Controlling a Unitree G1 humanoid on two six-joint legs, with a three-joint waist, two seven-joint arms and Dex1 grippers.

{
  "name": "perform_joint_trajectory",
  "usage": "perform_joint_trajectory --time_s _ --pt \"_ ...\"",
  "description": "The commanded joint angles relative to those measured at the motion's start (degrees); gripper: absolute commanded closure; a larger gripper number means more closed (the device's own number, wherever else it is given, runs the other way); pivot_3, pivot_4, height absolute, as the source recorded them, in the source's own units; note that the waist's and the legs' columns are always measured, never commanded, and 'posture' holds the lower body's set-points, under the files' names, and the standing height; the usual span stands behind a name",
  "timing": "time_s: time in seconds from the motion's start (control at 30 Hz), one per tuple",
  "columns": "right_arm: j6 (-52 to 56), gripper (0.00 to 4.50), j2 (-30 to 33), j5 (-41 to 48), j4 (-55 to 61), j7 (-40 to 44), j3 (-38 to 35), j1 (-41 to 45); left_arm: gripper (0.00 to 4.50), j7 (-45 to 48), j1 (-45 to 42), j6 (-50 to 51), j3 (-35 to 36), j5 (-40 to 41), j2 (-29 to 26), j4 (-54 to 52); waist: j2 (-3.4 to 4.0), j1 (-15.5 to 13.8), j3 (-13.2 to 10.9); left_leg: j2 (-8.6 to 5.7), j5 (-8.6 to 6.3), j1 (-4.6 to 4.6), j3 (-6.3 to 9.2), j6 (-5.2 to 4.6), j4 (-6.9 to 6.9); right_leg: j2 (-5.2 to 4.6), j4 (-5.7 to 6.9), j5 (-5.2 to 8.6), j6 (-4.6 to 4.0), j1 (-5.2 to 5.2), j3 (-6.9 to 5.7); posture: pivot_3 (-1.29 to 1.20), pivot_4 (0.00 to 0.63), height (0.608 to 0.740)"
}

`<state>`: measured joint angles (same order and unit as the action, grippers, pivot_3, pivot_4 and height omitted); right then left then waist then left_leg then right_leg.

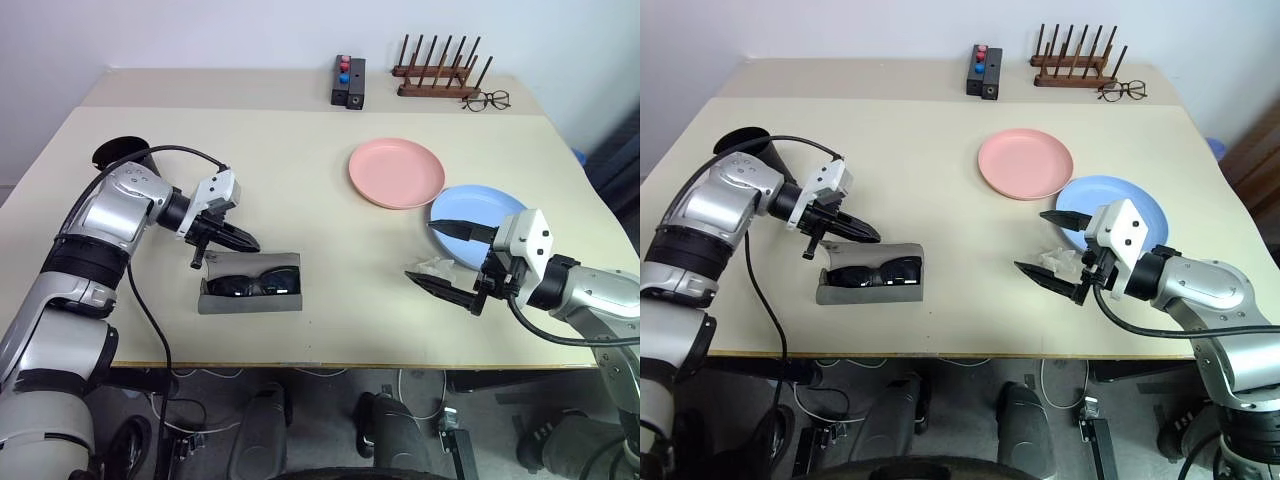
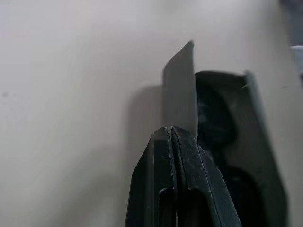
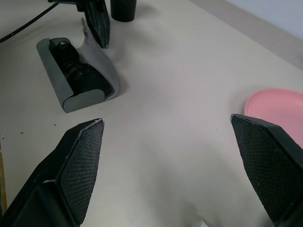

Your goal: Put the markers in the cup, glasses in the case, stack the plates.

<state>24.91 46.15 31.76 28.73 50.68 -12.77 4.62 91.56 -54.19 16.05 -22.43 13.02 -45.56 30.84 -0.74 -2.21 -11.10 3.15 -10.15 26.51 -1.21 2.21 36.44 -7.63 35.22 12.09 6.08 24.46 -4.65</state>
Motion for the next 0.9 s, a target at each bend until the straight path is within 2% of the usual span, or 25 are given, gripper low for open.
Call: perform_joint_trajectory --time_s 0.03,0.27,0.43,0.6,0.9 --pt "-0.58 0.12 0.18 0.36 1.37 -0.31 -1.1 0.37 4.46 0.94 0.96 3.86 -0.4 4.46 -3.55 -5.58 0.0 0.19 0.0 0.0 0.0 -0.01 0.0 0.0 -0.01 0.0 0.0 0.0 0.0 0.01 0.0 0.0 0.15 0.74" --pt "-0.98 0.12 0.07 0.07 0.97 -0.83 -1.1 1.66 4.46 0.94 6.13 4.45 -2.72 5.85 -6.26 -11.39 0.02 -0.08 0.01 0.01 0.0 -0.02 0.0 0.0 0.0 0.0 0.01 0.0 0.0 0.0 0.0 0.0 0.15 0.74" --pt "-1.22 0.12 0.06 0.03 0.94 -0.78 -1.27 1.36 4.46 0.02 1.77 6.95 3.72 5.95 -1.88 -6.17 0.0 -0.3 0.0 -0.01 0.0 0.04 0.01 0.0 0.1 0.0 0.01 0.0 0.01 -0.02 -0.01 0.0 0.15 0.74" --pt "-1.58 0.12 -0.13 -0.17 0.44 -0.77 -0.99 1.45 4.46 0.93 -2.53 9.4 7.11 5.89 0.28 -1.18 0.02 0.14 0.01 0.0 0.0 0.0 0.01 0.0 0.07 0.01 0.04 0.02 0.03 -0.01 0.0 0.0 0.15 0.74" --pt "-2.28 0.12 -0.25 -0.55 0.15 -0.83 -0.82 1.58 4.46 -8.62 -4.26 -8.39 7.39 -5.32 4.96 11.14 0.01 -0.11 0.01 -0.01 0.0 0.02 0.01 -0.01 0.1 0.01 0.06 0.0 0.02 -0.01 0.0 0.0 0.15 0.74"
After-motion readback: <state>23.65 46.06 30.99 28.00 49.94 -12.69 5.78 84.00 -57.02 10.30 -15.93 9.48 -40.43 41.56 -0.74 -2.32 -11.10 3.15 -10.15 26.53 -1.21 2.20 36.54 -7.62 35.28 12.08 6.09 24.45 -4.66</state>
